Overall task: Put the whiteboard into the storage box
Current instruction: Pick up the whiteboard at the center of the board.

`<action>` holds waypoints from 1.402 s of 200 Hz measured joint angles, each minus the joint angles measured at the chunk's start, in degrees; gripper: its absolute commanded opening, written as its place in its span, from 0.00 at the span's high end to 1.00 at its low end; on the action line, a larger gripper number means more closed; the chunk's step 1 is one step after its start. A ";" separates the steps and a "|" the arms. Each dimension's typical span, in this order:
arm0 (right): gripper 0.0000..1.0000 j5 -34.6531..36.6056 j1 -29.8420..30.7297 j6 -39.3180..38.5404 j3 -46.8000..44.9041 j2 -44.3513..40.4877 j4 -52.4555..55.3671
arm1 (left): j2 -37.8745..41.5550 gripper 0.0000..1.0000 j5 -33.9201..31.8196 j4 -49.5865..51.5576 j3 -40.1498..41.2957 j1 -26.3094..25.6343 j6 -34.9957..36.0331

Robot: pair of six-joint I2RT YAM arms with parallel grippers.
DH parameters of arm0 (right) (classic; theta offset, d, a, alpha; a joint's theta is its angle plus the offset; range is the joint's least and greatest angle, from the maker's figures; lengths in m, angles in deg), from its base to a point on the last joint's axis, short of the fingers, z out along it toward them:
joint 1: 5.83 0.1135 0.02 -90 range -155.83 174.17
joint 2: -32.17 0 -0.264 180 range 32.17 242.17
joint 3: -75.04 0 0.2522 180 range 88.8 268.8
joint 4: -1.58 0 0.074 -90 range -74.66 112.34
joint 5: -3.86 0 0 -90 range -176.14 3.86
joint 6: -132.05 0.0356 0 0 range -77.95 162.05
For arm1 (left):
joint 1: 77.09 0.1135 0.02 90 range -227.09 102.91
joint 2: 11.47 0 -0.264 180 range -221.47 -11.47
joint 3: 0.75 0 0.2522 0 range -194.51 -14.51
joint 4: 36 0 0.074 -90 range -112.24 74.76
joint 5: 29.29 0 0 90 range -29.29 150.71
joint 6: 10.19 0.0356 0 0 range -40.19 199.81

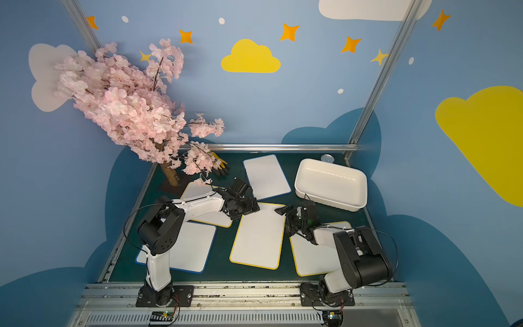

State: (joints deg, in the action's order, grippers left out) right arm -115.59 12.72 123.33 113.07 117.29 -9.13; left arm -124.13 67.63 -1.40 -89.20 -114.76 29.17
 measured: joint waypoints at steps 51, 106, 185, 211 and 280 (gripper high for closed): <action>0.29 0.72 0.66 -5.77 -1.40 -3.34 3.98 | 0.20 0.00 2.58 -1.70 0.87 0.04 -0.20; 0.57 3.04 1.36 -11.13 -4.35 -7.48 3.48 | 0.55 0.00 4.11 -2.82 1.66 0.61 -0.17; 0.83 5.16 3.56 -14.84 -5.75 -14.84 -0.04 | 0.61 0.00 5.14 -2.80 1.64 0.92 1.07; 0.89 6.29 4.11 -15.78 -5.75 -16.70 0.20 | 0.61 0.00 6.03 -2.86 1.62 0.92 1.57; 1.00 9.07 4.57 -17.59 -5.20 -21.66 4.61 | 0.63 0.00 8.04 4.11 -1.51 0.00 5.35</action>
State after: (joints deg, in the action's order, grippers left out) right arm -106.52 17.29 105.73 107.87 95.63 -4.52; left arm -123.50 75.67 2.71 -90.71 -114.76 34.53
